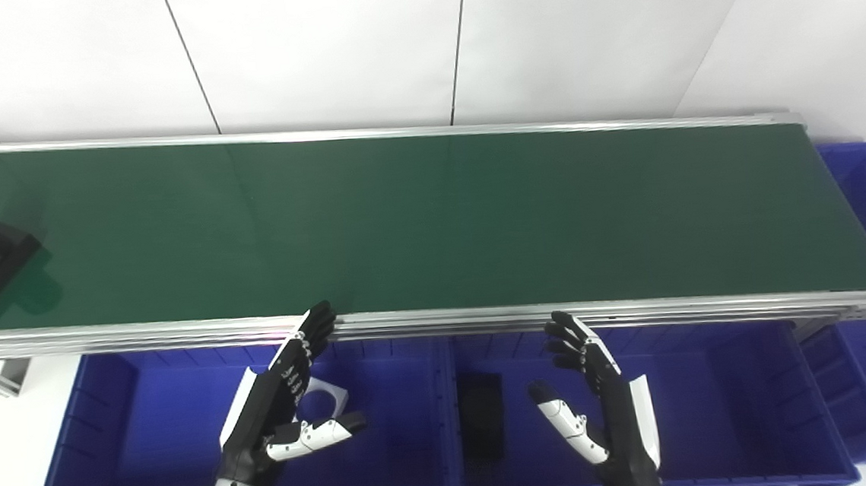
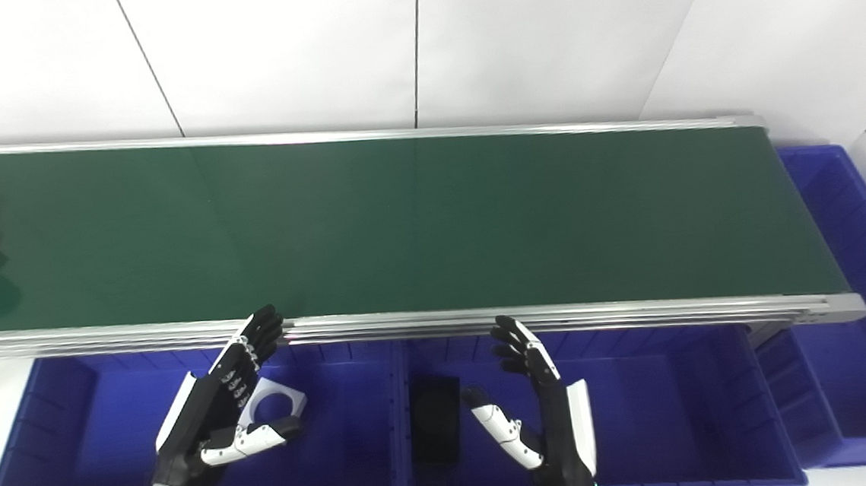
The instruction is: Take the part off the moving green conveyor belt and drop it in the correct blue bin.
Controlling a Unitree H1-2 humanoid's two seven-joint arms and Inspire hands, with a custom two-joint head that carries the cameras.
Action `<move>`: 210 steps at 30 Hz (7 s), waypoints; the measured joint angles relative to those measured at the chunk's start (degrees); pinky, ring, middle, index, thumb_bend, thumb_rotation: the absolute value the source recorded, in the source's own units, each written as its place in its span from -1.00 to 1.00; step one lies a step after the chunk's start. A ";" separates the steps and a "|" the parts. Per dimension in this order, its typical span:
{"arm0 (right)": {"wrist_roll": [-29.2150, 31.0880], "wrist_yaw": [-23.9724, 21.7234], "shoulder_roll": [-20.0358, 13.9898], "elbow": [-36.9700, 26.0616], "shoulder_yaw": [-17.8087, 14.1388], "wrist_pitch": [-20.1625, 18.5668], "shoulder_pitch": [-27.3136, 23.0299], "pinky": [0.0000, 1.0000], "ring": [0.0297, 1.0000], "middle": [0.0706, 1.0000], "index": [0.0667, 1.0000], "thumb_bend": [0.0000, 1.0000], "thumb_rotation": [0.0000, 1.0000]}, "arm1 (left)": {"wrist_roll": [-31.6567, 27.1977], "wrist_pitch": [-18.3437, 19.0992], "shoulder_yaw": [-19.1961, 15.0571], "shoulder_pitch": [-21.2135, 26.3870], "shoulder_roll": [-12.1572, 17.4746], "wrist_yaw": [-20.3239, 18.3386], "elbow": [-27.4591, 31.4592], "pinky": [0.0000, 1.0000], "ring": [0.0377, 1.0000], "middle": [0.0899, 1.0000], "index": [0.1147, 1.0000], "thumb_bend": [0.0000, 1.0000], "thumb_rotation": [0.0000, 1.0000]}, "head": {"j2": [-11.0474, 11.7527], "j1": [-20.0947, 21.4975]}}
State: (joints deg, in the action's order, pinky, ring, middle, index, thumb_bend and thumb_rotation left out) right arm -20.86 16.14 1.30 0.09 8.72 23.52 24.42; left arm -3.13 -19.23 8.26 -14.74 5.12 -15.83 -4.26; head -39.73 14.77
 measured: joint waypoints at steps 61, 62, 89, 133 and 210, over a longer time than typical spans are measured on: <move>9.67 8.06 -10.32 -12.36 4.22 0.28 -5.92 0.80 0.57 0.59 0.73 0.28 0.56 | 11.55 -5.07 5.95 1.97 -4.05 10.95 -8.19 0.59 0.71 0.73 0.62 0.98 -0.47 | 11.95 -21.36; 10.19 7.53 -10.32 -12.65 3.90 0.29 -6.28 0.80 0.55 0.57 0.73 0.31 0.57 | 11.65 -5.07 6.14 2.02 -4.03 11.25 -8.30 0.58 0.71 0.73 0.62 0.97 -0.47 | 11.87 -21.36; 9.71 -0.57 -8.05 -12.79 -2.04 0.30 -7.50 0.65 0.53 0.57 0.72 0.48 0.68 | 21.92 -5.57 5.84 0.34 1.54 19.55 -2.81 0.56 0.76 0.80 0.73 1.00 -0.09 | 10.63 -20.57; 3.44 -20.72 -12.38 -14.05 -5.62 -15.49 -30.66 0.48 0.59 0.64 0.78 0.72 0.29 | 17.66 -5.62 11.81 3.59 2.29 17.46 -7.00 0.62 0.78 0.82 0.73 0.97 -0.13 | 10.28 -21.01; -15.89 -24.35 2.97 30.84 19.87 -30.50 -60.87 0.39 0.66 0.78 0.82 0.74 0.01 | 23.75 -5.64 24.08 4.96 7.16 28.32 -6.35 0.57 0.76 0.82 0.73 0.92 -0.19 | 8.96 -20.92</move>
State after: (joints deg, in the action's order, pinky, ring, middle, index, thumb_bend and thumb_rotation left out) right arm -36.75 -8.21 4.28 30.94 28.59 -6.99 -36.44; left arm 20.62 -24.87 32.35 -9.78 12.29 12.49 -10.61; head -30.76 -6.15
